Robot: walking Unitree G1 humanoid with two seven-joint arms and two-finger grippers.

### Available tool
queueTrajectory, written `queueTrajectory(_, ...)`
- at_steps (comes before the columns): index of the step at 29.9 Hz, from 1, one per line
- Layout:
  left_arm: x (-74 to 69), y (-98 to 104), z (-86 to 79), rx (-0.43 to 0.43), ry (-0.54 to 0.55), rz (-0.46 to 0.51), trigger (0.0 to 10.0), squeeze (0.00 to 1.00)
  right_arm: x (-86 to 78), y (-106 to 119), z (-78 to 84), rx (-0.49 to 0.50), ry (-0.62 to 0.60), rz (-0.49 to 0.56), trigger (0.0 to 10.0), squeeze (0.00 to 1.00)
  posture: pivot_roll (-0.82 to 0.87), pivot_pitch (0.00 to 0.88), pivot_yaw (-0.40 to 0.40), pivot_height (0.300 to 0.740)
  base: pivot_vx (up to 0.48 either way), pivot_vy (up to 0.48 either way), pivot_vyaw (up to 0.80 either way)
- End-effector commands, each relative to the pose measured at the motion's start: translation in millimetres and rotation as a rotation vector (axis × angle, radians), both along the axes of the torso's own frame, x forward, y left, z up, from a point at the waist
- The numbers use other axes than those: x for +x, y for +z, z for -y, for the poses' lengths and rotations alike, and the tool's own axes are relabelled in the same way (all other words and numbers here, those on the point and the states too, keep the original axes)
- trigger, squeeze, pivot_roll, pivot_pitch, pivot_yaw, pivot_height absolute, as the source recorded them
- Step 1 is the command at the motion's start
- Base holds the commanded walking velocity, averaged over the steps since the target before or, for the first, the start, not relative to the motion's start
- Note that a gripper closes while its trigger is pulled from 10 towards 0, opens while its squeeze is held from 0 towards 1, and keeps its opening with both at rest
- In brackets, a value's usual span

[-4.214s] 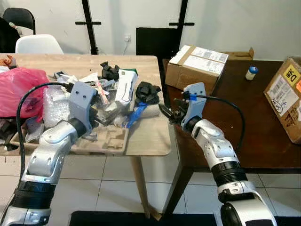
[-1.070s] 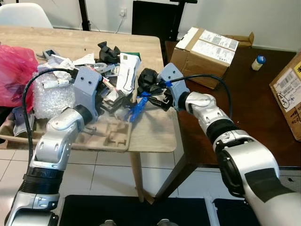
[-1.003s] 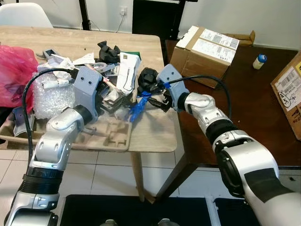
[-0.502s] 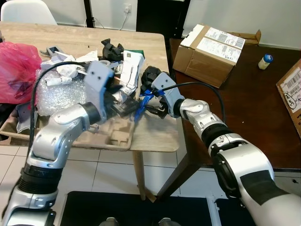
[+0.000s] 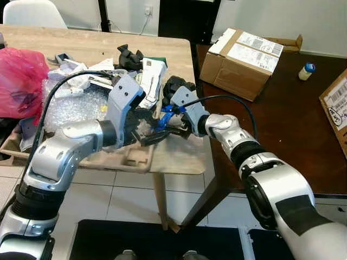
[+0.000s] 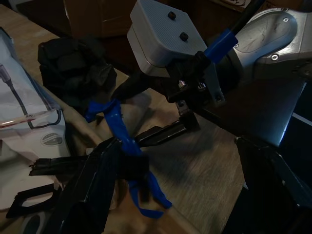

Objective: Picking trash to rubbish bin

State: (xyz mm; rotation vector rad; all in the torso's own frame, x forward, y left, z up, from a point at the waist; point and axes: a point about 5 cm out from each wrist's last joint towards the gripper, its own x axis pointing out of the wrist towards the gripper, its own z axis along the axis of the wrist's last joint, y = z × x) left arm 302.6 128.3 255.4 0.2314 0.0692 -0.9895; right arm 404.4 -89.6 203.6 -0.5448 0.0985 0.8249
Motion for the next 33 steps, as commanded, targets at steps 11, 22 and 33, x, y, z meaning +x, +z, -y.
queueTrajectory(11, 2.4, 2.1, -4.9, 0.022, 0.045, 0.003, 10.0, 0.0, -0.1, -3.9, 6.4, 0.028, -0.017, -0.052, 0.0, 0.0, 0.17, 0.21, -0.036, 0.74, 0.0, 0.0, 0.0)
queueTrajectory(22, 3.6, 4.0, -2.7, -0.022, 0.057, 0.028, 10.0, 0.0, 2.8, 11.1, 25.9, 0.166, -0.038, -0.041, 0.0, 0.0, 0.14, 0.197, -0.042, 0.74, 0.0, 0.0, 0.0)
queueTrajectory(33, 5.5, 7.2, -6.3, -0.087, 0.078, 0.031, 10.0, 0.0, 8.6, 58.6, 56.6, 0.6, -0.083, -0.012, 0.0, 0.0, 0.12, 0.175, -0.04, 0.74, 0.0, 0.0, 0.0)
